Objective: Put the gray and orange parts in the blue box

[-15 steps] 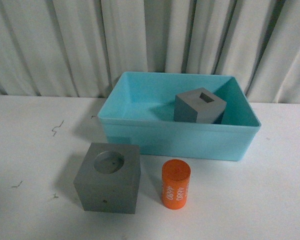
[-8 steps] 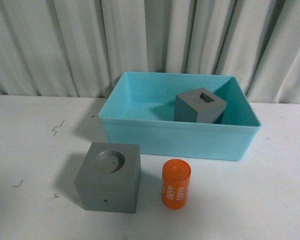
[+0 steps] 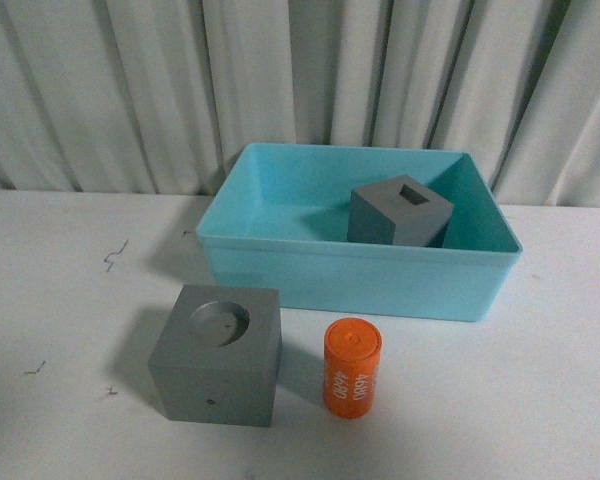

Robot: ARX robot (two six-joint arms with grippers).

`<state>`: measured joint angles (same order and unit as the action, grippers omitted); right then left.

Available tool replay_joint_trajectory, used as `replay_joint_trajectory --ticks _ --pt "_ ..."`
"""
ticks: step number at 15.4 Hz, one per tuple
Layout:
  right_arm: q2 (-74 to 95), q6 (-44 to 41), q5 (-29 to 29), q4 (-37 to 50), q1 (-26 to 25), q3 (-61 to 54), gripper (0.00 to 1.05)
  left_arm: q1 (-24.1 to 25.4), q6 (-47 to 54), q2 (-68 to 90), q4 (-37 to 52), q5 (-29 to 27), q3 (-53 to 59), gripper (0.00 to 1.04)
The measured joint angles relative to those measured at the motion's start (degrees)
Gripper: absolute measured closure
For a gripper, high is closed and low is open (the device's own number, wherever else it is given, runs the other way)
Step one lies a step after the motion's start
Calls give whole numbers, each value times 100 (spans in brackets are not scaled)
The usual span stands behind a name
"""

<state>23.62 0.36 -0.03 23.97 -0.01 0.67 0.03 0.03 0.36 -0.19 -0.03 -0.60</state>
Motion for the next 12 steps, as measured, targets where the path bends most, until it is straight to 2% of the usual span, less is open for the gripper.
replay_joint_trajectory --ticks 6,11,12 --pt "-1003 0 0 -1034 0 -2 103 0 0 0 0 0 0 7" --pt "-1351 0 0 -1375 0 -2 103 0 0 0 0 0 0 7" --pt "-1615 0 2 -1762 0 7 103 0 0 0 0 2 0 7"
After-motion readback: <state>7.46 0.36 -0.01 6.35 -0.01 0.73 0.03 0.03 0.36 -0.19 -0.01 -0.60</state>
